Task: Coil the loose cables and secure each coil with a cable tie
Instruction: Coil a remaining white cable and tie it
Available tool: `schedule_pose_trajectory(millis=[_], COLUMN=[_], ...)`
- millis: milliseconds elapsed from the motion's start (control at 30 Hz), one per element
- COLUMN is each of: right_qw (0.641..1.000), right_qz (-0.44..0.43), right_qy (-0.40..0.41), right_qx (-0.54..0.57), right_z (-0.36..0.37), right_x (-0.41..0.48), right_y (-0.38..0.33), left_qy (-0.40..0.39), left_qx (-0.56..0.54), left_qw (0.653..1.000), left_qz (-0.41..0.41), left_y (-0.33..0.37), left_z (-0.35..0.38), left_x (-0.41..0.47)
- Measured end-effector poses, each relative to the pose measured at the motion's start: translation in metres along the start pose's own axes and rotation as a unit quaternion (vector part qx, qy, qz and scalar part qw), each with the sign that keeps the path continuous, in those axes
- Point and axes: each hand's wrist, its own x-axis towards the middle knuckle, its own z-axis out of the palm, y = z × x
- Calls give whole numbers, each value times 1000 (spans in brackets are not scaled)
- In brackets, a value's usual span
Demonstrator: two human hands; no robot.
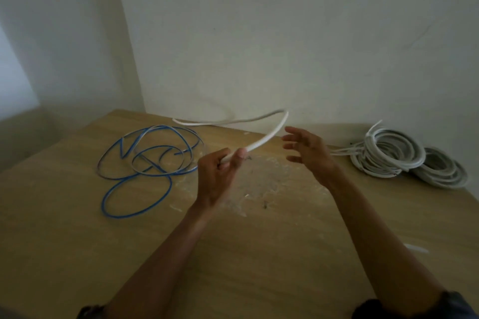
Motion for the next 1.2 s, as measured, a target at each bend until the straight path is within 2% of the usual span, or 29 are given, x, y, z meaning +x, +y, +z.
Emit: schedule_pose_trajectory(millis=[67, 133, 200, 333, 433, 533, 633, 700, 767, 900, 967, 1067, 1133, 1200], right_qw=[978, 949, 934, 937, 947, 933, 932, 928, 920, 910, 906, 909, 923, 942], right_qz=[-65, -149, -205, -183, -123, -109, -147, -181, -219, -268, -281, -273, -252, -221], right_qy=[70, 113, 96, 155, 123, 116, 182, 221, 222, 191, 185, 186, 187, 173], right_qx=[-186, -256, -276, -254, -269, -322, -278, -241, -236, -252, -257, -253, -223, -183], right_z=[-1, 1, 5, 3, -12, -18, -16, -14, -12, -3, 3, 3, -1, -3], right_x=[5, 8, 14, 19, 13, 3, -7, -14, -22, -35, -37, -37, -39, -42], right_y=[0, -9, -17, -9, 22, 46, 38, 20, 6, 1, 3, 4, 5, 7], left_qy=[-15, -31, -38, -45, -33, -12, 10, 37, 66, 165, 196, 170, 119, 68], left_qx=[-11, -11, -1, 0, -23, -13, -4, 6, 12, -44, -45, 45, 108, 125], left_qw=[1000, 999, 999, 999, 999, 999, 996, 996, 995, 974, 969, 979, 983, 987], left_qz=[14, 22, 30, 31, 2, -32, -83, -78, -68, -148, -140, -105, -86, -79], left_y=[6, 10, 11, 8, 7, 1, -9, -19, -30, -46, -46, -47, -53, -60], left_z=[-1, 2, 5, 6, 4, 2, -3, -12, -19, -20, -21, -23, -19, -11], left_x=[1, -1, -3, -3, -3, -1, 4, 12, 17, 17, 16, 13, 8, 2])
